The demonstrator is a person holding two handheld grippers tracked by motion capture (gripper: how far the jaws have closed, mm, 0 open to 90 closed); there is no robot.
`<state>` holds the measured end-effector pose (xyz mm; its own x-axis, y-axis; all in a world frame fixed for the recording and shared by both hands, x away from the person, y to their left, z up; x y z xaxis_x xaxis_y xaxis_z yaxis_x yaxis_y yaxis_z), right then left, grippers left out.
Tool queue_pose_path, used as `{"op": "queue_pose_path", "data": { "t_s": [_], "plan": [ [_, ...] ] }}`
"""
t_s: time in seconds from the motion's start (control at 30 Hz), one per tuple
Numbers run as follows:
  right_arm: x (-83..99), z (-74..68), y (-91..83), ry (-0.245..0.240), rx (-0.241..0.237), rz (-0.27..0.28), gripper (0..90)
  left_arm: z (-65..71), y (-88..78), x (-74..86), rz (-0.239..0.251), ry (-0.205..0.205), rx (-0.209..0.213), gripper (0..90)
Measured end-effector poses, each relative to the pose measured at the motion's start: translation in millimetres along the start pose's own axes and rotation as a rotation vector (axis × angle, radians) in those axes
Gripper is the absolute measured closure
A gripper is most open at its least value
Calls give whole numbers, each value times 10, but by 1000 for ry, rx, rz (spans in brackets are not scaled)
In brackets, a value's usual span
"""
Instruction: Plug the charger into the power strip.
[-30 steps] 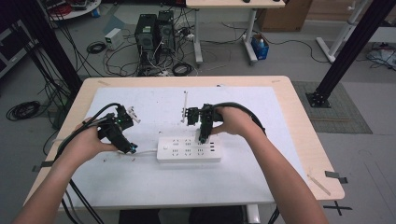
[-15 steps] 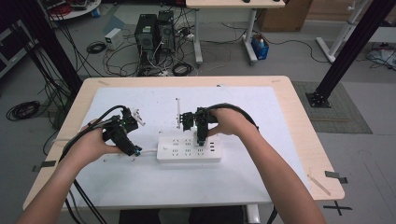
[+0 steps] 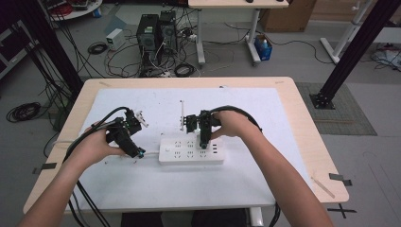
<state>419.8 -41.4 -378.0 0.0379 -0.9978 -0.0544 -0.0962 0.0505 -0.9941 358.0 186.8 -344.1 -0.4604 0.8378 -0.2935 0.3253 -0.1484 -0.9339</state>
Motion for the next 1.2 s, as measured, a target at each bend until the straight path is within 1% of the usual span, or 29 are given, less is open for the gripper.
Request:
{"op": "queue_pose_path", "data": {
  "t_s": [0.07,0.1,0.13,0.17,0.2,0.23,0.27,0.3,0.33,0.37,0.4,0.43,0.47,0.5,0.53,0.57,0.6,0.63,0.67,0.7,0.77,0.8,0.83,0.87,0.9,0.93,1.0,1.07,1.2],
  "plan": [
    [-9,-11,6,2,0,-6,633,7,-3,1,6,-6,-1,204],
    [-50,-17,42,6,4,-24,633,10,-7,1,6,-4,1,204],
    [-40,-2,47,3,2,-13,633,17,-9,1,9,-4,0,204],
    [-9,-8,48,9,-3,11,632,20,-11,2,7,-2,1,204],
    [3,0,53,-2,5,30,631,21,-14,3,5,4,1,204],
    [26,-4,58,2,6,52,629,15,-16,3,5,7,2,204],
    [35,-3,59,-6,1,63,626,8,-19,4,4,-4,-1,204],
    [28,23,55,-5,-10,62,612,-5,-25,5,2,2,-5,204],
    [32,33,64,22,-20,65,516,-11,-28,8,7,-7,-9,204],
    [51,43,82,46,6,68,449,-31,-29,13,7,-8,-8,204],
    [90,31,57,68,10,98,389,-41,-28,17,5,-13,-7,203],
    [115,25,26,98,-7,128,347,-61,-25,21,-6,-12,-10,192],
    [159,24,-23,163,-31,155,313,-82,-17,23,-8,-15,-15,176],
    [217,28,-80,218,-29,168,299,-109,-21,25,-20,-18,-22,175],
    [285,25,-141,275,-8,172,254,-127,-24,25,-18,-29,-30,176],
    [366,23,-196,331,7,182,229,-154,-36,25,-24,-27,-32,175],
    [453,10,-259,381,13,194,227,-175,-45,23,-18,-36,-34,175],
    [548,-12,-324,417,28,209,227,-196,-57,18,-15,-46,-35,175],
    [647,-32,-388,460,47,226,227,-218,-70,12,-17,-45,-38,175],
    [752,-49,-458,519,67,240,225,-237,-81,6,-18,-48,-42,174],
    [980,-69,-579,662,70,279,221,-268,-100,-4,-21,-59,-53,171],
    [1097,-84,-637,725,82,299,221,-284,-112,-8,-24,-61,-58,169],
    [1213,-106,-691,779,96,321,220,-297,-120,-11,-30,-59,-61,169],
    [1319,-138,-740,836,99,338,218,-305,-125,-14,-33,-61,-67,169],
    [1430,-160,-774,881,98,354,188,-315,-128,-18,-33,-66,-71,169],
    [1526,-183,-800,920,99,359,169,-327,-130,-19,-32,-70,-75,169],
    [1684,-237,-842,956,132,345,169,-353,-133,-21,-37,-83,-74,169],
    [1815,-270,-876,1000,150,334,169,-380,-136,-26,-47,-87,-85,169],
    [1970,-324,-901,1041,151,330,169,-409,-145,-45,-51,-94,-87,169]
  ]
}}
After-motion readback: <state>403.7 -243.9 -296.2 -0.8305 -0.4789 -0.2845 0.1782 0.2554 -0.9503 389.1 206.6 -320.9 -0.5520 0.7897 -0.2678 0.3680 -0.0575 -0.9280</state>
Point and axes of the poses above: each handheld gripper's, and its own axes: y roughly forward along the jaws, x roughly out of its underside, z roughly to its right, the point moved 2 cm from there along y, roughly forward along the jaws, and after that the axes turned 6 degrees about -x, right-handed, at the moved point
